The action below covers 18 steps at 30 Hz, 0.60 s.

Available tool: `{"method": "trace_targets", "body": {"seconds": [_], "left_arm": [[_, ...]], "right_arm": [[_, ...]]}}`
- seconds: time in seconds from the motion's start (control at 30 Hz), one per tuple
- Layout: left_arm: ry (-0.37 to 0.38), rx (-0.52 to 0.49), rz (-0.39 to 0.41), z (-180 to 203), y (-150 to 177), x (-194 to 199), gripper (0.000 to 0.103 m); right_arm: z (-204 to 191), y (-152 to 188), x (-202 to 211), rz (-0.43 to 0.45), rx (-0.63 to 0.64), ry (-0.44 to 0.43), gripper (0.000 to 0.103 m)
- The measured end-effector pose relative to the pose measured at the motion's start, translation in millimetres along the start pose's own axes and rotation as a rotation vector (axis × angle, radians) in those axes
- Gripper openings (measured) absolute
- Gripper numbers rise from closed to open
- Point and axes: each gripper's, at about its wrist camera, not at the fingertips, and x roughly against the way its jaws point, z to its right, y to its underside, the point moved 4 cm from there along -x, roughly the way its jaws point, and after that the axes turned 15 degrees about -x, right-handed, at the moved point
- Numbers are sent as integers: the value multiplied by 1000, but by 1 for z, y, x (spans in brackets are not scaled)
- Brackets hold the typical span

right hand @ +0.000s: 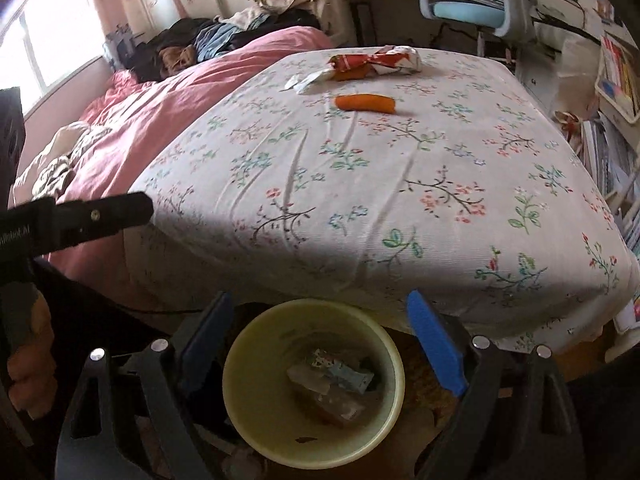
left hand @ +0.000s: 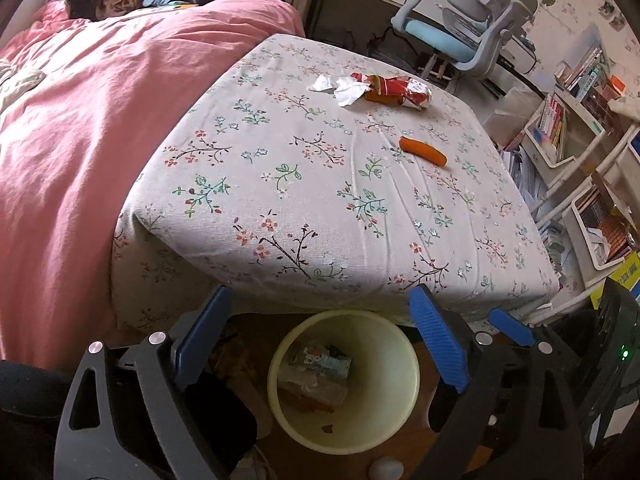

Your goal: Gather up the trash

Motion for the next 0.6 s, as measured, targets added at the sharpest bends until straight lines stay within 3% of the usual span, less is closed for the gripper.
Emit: {"method": "trace_targets", "body": {"seconds": [0.6], "left_arm": [[-13, 9, -12, -2, 2, -4, 89]], "right_arm": [[-7, 5, -5, -6, 33, 0, 86]]}}
